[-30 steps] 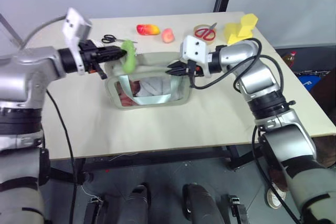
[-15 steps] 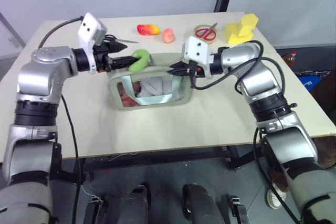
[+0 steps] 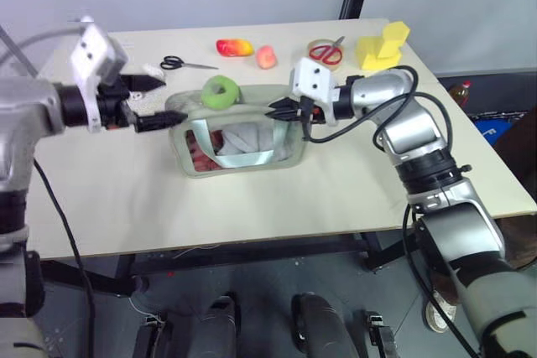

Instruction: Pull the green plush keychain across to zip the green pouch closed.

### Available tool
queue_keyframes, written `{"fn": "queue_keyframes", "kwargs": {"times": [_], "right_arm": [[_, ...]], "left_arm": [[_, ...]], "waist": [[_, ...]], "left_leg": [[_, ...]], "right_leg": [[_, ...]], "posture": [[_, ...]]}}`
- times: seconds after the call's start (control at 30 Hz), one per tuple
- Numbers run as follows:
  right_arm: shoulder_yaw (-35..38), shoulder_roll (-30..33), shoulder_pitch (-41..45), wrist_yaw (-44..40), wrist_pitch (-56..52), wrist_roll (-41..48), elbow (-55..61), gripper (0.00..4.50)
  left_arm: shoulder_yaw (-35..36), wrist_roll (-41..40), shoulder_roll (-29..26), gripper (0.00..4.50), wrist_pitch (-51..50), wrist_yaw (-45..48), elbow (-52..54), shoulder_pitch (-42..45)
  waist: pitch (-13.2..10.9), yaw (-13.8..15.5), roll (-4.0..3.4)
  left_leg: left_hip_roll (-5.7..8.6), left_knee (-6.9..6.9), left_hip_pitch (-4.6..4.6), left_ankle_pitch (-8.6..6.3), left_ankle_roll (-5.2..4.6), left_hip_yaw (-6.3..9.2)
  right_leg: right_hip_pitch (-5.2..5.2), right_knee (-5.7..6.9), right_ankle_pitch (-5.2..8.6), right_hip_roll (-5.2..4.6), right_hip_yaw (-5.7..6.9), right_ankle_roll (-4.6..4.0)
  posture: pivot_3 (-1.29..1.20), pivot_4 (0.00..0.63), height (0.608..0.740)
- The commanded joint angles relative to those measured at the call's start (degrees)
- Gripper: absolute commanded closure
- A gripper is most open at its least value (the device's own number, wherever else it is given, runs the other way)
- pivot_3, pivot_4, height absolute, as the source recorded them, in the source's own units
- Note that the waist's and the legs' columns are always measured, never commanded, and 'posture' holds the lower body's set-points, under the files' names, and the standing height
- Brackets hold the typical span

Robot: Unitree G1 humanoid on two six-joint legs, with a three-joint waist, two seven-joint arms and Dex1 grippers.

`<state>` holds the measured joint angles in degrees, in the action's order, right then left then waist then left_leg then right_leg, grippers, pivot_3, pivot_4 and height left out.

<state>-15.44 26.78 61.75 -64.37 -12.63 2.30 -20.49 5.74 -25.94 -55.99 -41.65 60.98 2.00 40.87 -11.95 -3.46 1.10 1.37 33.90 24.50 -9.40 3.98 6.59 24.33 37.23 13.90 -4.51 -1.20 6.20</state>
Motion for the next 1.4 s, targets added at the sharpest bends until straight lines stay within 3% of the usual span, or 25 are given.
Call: {"fn": "queue_keyframes", "kwargs": {"times": [0.03, 0.3, 0.4, 0.63, 0.8, 0.9, 1.13, 1.4], "right_arm": [[1.2, -0.4, 2.1, 0.2, 0.8, 0.3, 0.3, 4.5], [1.2, -0.8, 2.4, -0.1, 0.6, 0.2, 0.1, 4.5], [1.1, -0.8, 2.4, 0.0, 0.5, 0.1, 0.0, 4.5], [1.2, -1.0, 2.3, 0.3, 0.0, 0.1, 0.3, 4.5], [1.2, -0.1, 1.9, -1.5, -2.1, 1.1, 2.3, 4.5], [1.8, 0.7, 2.5, -3.9, -5.3, 2.9, 3.8, 3.4], [2.7, 0.8, 9.8, -3.5, -3.6, 2.1, 0.0, 0.01], [2.8, -11.4, 12.0, 3.1, -6.0, 4.8, -0.7, 0.01]], "left_arm": [[-0.3, 3.9, 0.8, 0.03, 3.5, -4.2, 1.9, -3.4], [-0.8, 6.4, 3.9, 0.03, 6.8, -7.7, 0.4, -5.6], [-0.7, 5.7, 4.0, 0.85, 6.7, -6.9, 0.9, -5.4], [-1.4, 5.8, 4.2, 4.39, 7.0, -6.0, 0.6, -5.3], [-2.0, 6.6, 3.5, 4.49, 7.2, -5.5, -0.3, -4.7], [-2.2, 6.9, 3.1, 4.5, 7.7, -5.1, -0.3, -5.0], [-2.2, 7.4, 3.0, 4.5, 7.8, -4.6, -0.1, -5.1], [-2.1, 7.4, 3.4, 4.5, 7.3, -4.6, -0.2, -4.6]], "waist": [[0.0, -0.1, 0.0], [0.0, 0.0, 0.0], [0.0, -0.1, 0.0], [0.0, -0.2, 0.0], [0.0, -0.2, 0.0], [0.0, -0.2, 0.0], [0.0, -0.4, -0.02], [0.0, -0.5, 0.0]], "left_leg": [[0.0, 0.0, 0.0, 0.0, 0.0, 0.0], [-0.01, 0.01, 0.0, 0.0, 0.0, 0.0], [-0.01, 0.01, 0.0, 0.0, 0.0, 0.0], [-0.01, 0.0, 0.0, 0.0, 0.0, 0.0], [-0.01, 0.0, 0.0, 0.0, 0.0, 0.01], [-0.01, 0.0, 0.0, 0.0, 0.0, 0.0], [-0.01, -0.01, 0.0, 0.0, 0.0, 0.0], [-0.04, -0.05, -0.01, 0.0, 0.0, 0.0]], "right_leg": [[0.0, 0.0, 0.0, 0.0, 0.0, 0.0], [0.0, 0.0, 0.0, 0.02, 0.0, -0.01], [0.0, 0.0, 0.0, 0.02, 0.01, -0.01], [0.0, 0.0, 0.0, 0.02, 0.01, -0.01], [0.0, 0.01, 0.0, 0.02, 0.0, -0.01], [0.0, 0.0, 0.0, 0.02, 0.01, -0.01], [0.01, 0.0, 0.0, 0.02, 0.01, -0.01], [0.03, 0.01, 0.0, 0.03, 0.01, -0.01]], "posture": [[0.0, 0.15, 0.74], [0.0, 0.15, 0.74], [0.0, 0.15, 0.74], [0.0, 0.15, 0.74], [0.0, 0.15, 0.74], [0.0, 0.15, 0.74], [0.0, 0.15, 0.74], [0.0, 0.15, 0.74]]}}
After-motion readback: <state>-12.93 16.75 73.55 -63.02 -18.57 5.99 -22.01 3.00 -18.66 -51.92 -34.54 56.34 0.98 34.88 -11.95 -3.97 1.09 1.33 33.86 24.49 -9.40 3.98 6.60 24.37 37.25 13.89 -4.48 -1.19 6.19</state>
